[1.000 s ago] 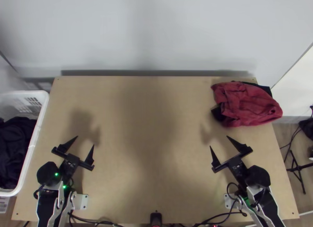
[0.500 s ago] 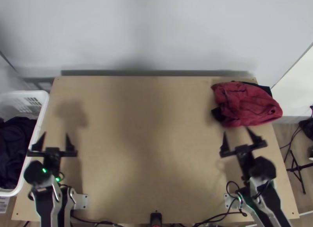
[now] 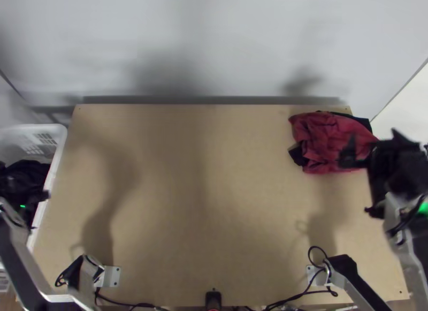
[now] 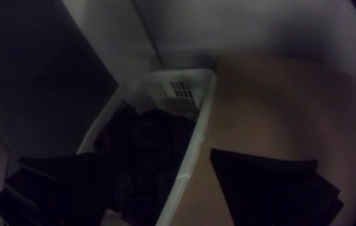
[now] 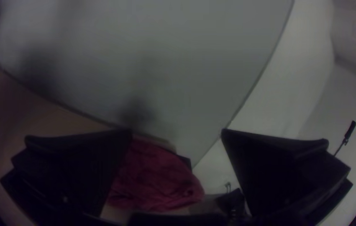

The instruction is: Fold the t-shirt

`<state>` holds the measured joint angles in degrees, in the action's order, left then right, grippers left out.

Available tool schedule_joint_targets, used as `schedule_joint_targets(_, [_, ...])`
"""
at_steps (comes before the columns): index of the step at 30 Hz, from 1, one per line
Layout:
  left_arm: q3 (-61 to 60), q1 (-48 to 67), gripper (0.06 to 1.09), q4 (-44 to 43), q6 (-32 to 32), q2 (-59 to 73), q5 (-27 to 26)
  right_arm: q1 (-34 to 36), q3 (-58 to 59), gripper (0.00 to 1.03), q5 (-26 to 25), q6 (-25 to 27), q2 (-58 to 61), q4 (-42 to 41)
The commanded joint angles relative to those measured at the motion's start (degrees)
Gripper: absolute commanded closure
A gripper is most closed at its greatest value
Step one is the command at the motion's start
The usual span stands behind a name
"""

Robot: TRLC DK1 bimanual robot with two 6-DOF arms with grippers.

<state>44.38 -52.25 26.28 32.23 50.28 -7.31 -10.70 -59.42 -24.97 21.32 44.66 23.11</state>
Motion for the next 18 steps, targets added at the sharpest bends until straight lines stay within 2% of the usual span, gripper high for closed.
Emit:
schedule_joint_targets(1, [11.52, -13.49, 0.11, 2.11, 7.85, 22.93, -0.25, -1.96, -26.54, 0.04, -3.77, -8.05, 12.38, 18.55])
schedule_joint_targets(3, [13.19, -14.99, 0.11, 0.26, 11.37, 28.56, -0.16, -3.63, -31.64, 0.04, -5.0, -9.02, 15.28, 22.15])
schedule_joint_targets(6, [15.65, -17.1, 0.11, -4.13, 13.39, 34.88, -0.16, -4.51, -34.89, 0.04, -5.97, -9.19, 17.47, 24.35])
schedule_joint_targets(10, [20.83, -18.15, 0.11, 0.17, 17.43, 42.35, -0.25, -4.77, -35.5, 0.04, -6.14, -9.1, 17.65, 25.75])
schedule_joint_targets(14, [24.35, -18.15, 0.11, 0.0, 18.66, 47.89, -0.16, -5.82, -35.94, 0.04, -6.23, -7.26, 17.47, 26.54])
schedule_joint_targets(18, [27.43, -18.15, 0.2, 1.23, 18.66, 52.11, -0.25, -6.62, -37.79, 0.04, -6.23, -6.91, 17.47, 27.34])
